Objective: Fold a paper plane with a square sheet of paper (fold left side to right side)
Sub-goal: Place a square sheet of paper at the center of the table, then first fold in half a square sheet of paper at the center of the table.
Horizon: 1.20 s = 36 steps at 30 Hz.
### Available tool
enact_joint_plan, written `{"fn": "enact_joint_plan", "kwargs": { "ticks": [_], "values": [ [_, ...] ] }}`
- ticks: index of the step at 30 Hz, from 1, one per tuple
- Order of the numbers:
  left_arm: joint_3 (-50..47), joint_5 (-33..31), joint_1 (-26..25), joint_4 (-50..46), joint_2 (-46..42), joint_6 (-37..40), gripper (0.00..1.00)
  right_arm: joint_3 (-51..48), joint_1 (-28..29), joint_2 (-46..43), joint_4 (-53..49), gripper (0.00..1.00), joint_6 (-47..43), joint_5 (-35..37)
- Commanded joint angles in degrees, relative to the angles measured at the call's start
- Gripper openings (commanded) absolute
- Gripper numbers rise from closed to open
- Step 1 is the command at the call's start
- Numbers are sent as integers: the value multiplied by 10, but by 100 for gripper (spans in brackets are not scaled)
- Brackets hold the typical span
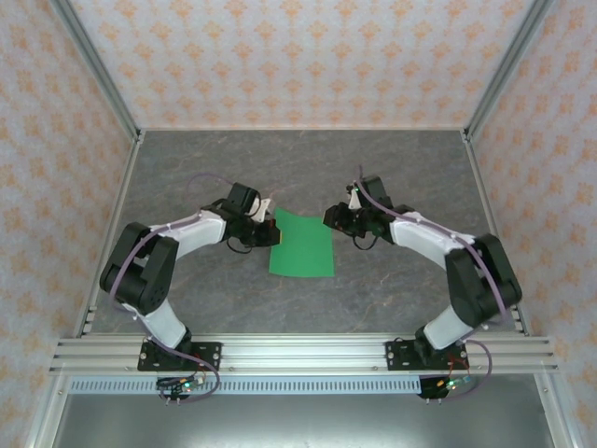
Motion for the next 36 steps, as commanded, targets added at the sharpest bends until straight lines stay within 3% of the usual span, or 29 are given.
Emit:
{"fn": "enact_joint_plan", "kwargs": {
  "ticks": [1, 13, 21, 26, 29, 36],
  "values": [
    [37, -25, -1, -45, -5, 35, 0, -7, -1, 46, 115, 28, 66, -38],
    [58, -9, 0, -47, 5, 17, 0, 9, 0, 155, 68, 23, 46, -9],
    [44, 84, -6, 69, -2, -80, 37, -12, 0, 167, 45, 23, 38, 2],
    [50, 120, -24, 143, 12, -143, 55, -25, 0, 165, 66, 23, 51, -3],
    [72, 125, -42, 141, 31, -146, 61, -32, 0, 164, 92, 24, 67, -12],
    [84, 121, -54, 156, 67, -161, 65, -35, -8, 125, 132, 30, 91, -18]
  ]
}}
